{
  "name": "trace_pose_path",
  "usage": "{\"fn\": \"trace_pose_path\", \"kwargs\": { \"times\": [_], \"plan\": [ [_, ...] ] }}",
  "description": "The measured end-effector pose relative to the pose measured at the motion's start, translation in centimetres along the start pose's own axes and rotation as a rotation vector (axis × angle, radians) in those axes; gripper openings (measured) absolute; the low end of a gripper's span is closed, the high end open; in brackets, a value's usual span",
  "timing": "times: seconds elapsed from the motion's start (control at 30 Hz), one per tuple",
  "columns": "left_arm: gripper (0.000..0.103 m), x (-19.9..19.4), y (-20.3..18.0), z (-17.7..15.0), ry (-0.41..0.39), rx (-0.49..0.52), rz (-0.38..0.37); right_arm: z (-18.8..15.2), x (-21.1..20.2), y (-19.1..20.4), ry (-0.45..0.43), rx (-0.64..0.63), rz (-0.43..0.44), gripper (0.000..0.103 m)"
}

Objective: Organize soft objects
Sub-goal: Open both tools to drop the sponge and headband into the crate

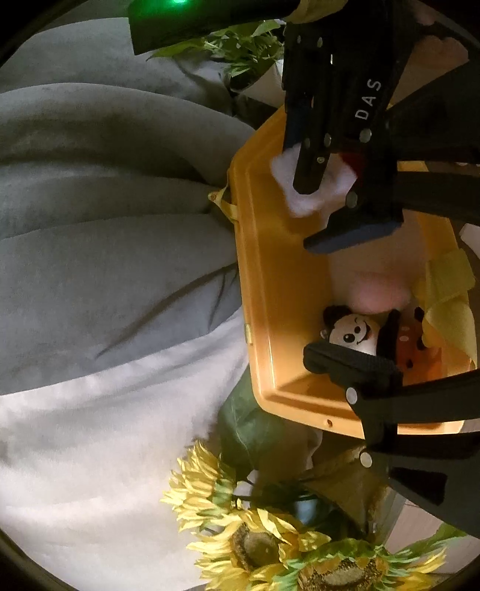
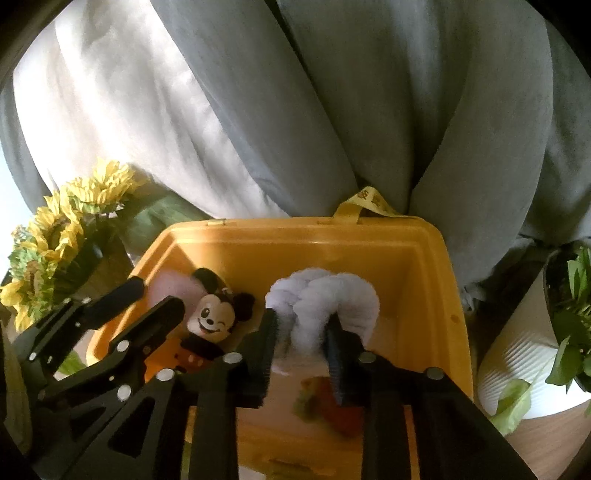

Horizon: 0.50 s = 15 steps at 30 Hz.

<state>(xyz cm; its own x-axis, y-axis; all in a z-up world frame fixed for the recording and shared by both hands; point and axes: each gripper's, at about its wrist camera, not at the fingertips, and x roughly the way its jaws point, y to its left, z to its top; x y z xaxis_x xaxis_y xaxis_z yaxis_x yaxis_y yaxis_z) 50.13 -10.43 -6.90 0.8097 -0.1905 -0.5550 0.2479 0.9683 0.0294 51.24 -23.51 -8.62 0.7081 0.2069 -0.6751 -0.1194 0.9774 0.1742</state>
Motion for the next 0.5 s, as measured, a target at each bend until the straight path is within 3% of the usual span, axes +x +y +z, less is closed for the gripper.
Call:
{"fn": "trace_pose_path", "kwargs": {
  "times": [0.1,0.17,0.5],
  "plan": [
    [0.061,-0.3,0.2,-0.1,-0.003,-0.005,0.012,0.0,-0.2,-0.1,0.001,0.007,-0.009,0.041],
    [0.062,-0.6,0.3,0.0,-0.003,-0.008,0.018,0.0,-0.4,-0.2,-0.006,0.008,-0.021,0.051],
    [0.067,-3.8,0.9,0.5,-0.047,-0.027,0.059,-0.1,-3.8,-0.8,-0.074,0.04,-0.099,0.056]
  ]
}}
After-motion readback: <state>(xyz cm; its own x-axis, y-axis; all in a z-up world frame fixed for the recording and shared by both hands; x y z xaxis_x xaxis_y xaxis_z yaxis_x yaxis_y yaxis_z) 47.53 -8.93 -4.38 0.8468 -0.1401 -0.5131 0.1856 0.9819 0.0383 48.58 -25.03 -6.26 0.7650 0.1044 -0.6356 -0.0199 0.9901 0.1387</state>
